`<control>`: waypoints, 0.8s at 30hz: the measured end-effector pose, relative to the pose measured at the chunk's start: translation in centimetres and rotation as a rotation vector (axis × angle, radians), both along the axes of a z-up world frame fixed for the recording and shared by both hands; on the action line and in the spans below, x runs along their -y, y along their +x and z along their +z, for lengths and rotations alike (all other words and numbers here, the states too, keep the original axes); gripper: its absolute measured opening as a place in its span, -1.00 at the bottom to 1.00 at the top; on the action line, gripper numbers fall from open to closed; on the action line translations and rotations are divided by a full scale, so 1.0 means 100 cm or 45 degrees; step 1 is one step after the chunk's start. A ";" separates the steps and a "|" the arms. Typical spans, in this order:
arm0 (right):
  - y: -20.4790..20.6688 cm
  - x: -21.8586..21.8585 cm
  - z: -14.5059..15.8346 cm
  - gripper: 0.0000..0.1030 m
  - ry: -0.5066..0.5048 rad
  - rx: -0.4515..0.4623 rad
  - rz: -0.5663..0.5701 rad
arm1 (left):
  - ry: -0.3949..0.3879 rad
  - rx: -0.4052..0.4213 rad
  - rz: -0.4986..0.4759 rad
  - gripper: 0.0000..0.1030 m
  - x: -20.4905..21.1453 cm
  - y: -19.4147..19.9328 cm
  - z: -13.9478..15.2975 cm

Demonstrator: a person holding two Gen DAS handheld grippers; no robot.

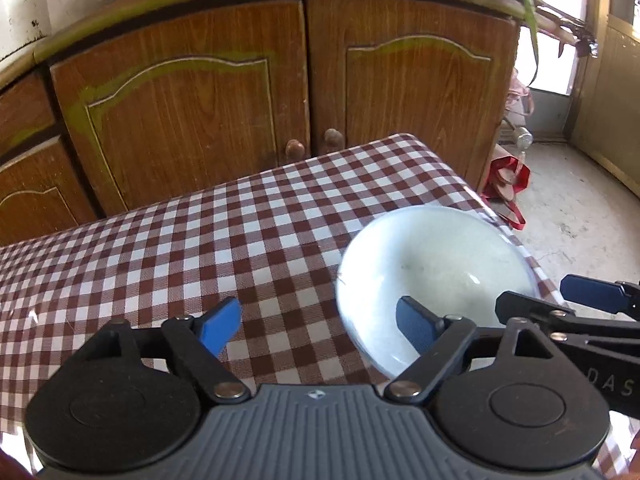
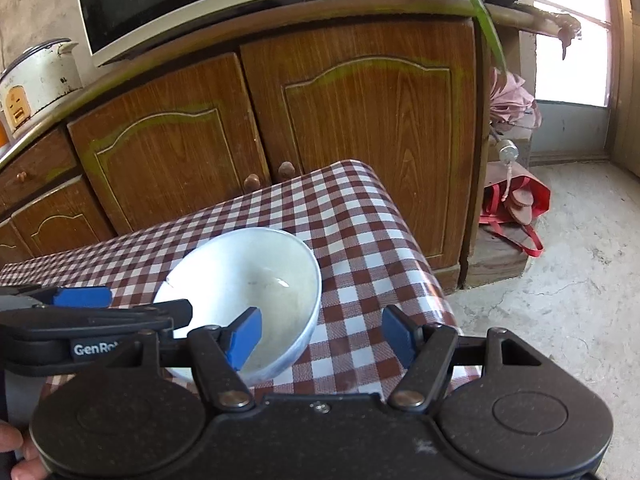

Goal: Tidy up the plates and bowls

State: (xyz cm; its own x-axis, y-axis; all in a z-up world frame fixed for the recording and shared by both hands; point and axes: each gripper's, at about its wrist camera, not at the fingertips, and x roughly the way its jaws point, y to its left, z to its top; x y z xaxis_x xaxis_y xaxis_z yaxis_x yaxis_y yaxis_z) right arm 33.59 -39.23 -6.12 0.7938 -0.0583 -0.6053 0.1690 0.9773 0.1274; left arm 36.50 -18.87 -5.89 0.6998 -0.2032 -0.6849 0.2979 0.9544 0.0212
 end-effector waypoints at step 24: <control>0.040 0.000 -0.038 -0.40 0.161 0.007 0.001 | -0.108 0.023 -0.186 -0.44 0.010 0.016 -0.025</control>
State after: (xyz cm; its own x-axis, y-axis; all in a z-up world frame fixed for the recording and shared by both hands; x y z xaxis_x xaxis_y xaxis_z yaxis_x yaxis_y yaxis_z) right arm 37.61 -39.19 -9.91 0.7970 0.0189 -0.6036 0.1673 0.9535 0.2508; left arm 38.07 -19.91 -8.41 0.6705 -0.3602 -0.6485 0.4340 0.8995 -0.0509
